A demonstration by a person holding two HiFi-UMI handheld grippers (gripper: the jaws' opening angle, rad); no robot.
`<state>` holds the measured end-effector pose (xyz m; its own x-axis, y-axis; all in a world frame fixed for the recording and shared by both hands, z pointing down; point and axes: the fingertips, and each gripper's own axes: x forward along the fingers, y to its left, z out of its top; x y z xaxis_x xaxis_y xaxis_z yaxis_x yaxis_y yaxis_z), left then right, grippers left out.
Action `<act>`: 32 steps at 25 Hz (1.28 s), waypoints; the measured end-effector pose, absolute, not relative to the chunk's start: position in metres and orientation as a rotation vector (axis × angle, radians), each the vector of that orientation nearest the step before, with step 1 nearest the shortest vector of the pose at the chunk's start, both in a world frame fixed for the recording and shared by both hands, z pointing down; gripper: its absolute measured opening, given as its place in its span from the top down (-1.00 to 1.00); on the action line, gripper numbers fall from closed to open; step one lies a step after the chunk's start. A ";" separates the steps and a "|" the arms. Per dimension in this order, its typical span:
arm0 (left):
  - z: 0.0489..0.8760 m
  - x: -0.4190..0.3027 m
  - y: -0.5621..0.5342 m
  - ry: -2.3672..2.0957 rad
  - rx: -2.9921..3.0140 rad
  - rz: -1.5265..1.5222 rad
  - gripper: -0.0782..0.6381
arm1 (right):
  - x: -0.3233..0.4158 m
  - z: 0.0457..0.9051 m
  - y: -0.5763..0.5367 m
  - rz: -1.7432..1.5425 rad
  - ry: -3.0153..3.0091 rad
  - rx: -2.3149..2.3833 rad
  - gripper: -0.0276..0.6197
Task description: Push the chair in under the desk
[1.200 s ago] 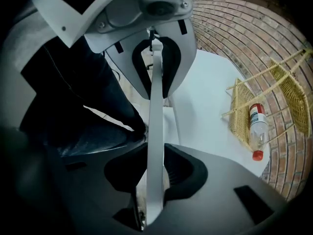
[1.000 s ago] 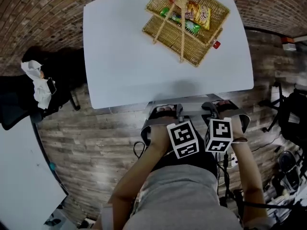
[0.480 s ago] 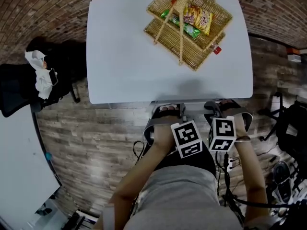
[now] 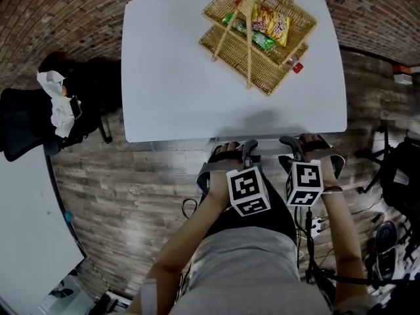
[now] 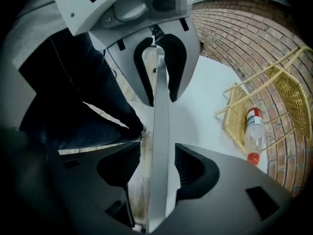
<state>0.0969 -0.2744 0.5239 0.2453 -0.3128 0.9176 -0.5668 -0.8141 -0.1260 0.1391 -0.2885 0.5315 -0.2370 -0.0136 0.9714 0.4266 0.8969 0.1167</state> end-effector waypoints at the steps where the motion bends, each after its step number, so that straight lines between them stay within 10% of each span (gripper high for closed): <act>1: 0.520 0.100 -0.273 -0.828 2.311 1.524 0.30 | 0.136 0.529 -0.285 -0.408 -1.794 -0.310 0.17; 14: 0.385 0.060 -0.315 -1.191 2.431 0.681 0.24 | 0.078 0.391 -0.300 -0.132 -2.420 0.105 0.18; 22: 0.267 -0.008 -0.360 -1.774 2.382 0.111 0.46 | 0.071 0.268 -0.374 -0.189 -2.746 1.012 0.74; 32: 0.238 -0.039 -0.359 -2.084 2.220 -0.008 0.70 | 0.067 0.246 -0.374 0.035 -2.811 1.336 0.85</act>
<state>-0.0391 -0.3593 0.2385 0.0654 -0.9959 0.0625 -0.9954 -0.0607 0.0738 0.0668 -0.3741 0.2463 -0.6313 -0.7747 0.0358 -0.7754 0.6314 -0.0080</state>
